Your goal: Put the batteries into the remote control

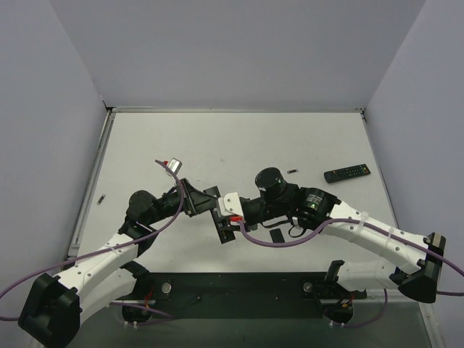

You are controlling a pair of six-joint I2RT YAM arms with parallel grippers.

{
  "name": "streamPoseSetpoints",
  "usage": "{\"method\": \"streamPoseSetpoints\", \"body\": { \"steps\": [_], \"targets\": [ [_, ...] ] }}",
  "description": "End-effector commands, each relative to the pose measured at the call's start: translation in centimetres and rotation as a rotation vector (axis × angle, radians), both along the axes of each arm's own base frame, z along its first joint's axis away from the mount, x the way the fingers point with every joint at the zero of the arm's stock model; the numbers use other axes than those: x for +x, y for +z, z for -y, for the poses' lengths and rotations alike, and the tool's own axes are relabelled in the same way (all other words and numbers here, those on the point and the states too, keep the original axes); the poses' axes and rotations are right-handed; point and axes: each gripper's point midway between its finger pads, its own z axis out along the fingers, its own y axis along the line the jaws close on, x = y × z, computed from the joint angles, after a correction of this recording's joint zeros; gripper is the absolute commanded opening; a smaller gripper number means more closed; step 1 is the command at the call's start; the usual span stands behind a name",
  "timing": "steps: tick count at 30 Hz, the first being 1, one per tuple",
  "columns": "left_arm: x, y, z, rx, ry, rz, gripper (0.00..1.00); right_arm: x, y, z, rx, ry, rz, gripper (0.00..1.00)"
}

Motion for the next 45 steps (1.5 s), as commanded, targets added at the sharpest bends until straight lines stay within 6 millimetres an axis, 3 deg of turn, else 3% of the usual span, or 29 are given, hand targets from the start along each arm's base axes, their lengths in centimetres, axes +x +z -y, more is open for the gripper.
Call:
{"method": "streamPoseSetpoints", "body": {
  "steps": [1,13,31,45],
  "targets": [
    [-0.3,2.9,-0.2,-0.038,-0.006,0.096,0.00,-0.2,1.7,-0.5,0.045,0.046,0.013,0.20],
    [-0.2,4.1,-0.5,-0.084,0.019,0.107,0.00,-0.3,-0.3,-0.2,0.000,0.038,-0.026,0.10],
    [-1.1,8.8,-1.4,-0.203,0.033,0.197,0.00,0.2,-5.3,0.9,-0.116,-0.023,-0.068,0.09],
    [-1.6,9.2,-1.8,-0.208,0.034,0.200,0.00,3.1,-8.8,2.1,-0.236,-0.165,0.168,0.18]
  ]
}}
